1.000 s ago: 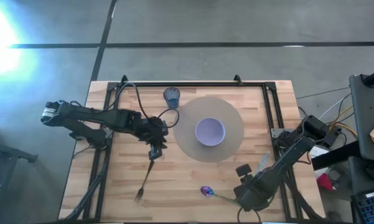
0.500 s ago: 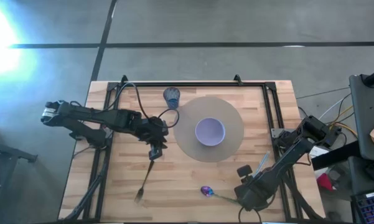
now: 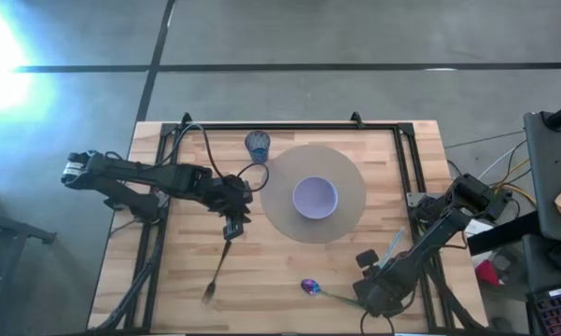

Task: Pick & Place Utensil
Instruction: Put the blue straw into the blue cup

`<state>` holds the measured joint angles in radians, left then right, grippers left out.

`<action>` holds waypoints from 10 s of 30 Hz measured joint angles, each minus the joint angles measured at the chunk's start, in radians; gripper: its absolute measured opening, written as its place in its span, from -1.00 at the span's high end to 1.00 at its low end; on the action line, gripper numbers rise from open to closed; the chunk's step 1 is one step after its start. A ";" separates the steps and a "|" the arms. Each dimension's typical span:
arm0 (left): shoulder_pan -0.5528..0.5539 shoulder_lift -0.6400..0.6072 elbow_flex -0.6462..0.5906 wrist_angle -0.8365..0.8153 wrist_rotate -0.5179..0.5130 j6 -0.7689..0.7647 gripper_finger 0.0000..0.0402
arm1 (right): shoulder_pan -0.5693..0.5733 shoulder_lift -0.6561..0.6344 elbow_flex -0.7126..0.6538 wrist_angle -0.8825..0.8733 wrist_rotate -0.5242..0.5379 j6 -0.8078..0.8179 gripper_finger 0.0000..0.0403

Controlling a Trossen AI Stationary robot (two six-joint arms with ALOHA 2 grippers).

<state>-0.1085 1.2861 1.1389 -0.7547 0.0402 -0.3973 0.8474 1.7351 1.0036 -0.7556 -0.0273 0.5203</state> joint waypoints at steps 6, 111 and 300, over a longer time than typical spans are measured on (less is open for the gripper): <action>0.000 0.000 0.000 0.005 0.000 0.000 0.35 | -0.001 0.000 -0.027 0.016 0.005 -0.007 0.51; 0.000 0.000 -0.001 0.115 -0.027 0.219 -0.07 | -0.191 -0.508 0.070 0.326 0.866 -0.088 0.96; 0.627 -0.081 -0.291 1.050 -0.268 0.323 1.00 | -0.343 -0.490 0.072 0.440 0.594 -0.232 0.50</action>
<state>0.5180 1.2048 0.8482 0.2957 -0.2276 -0.0739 0.5045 1.2449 1.0752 -0.3153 0.5667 0.2886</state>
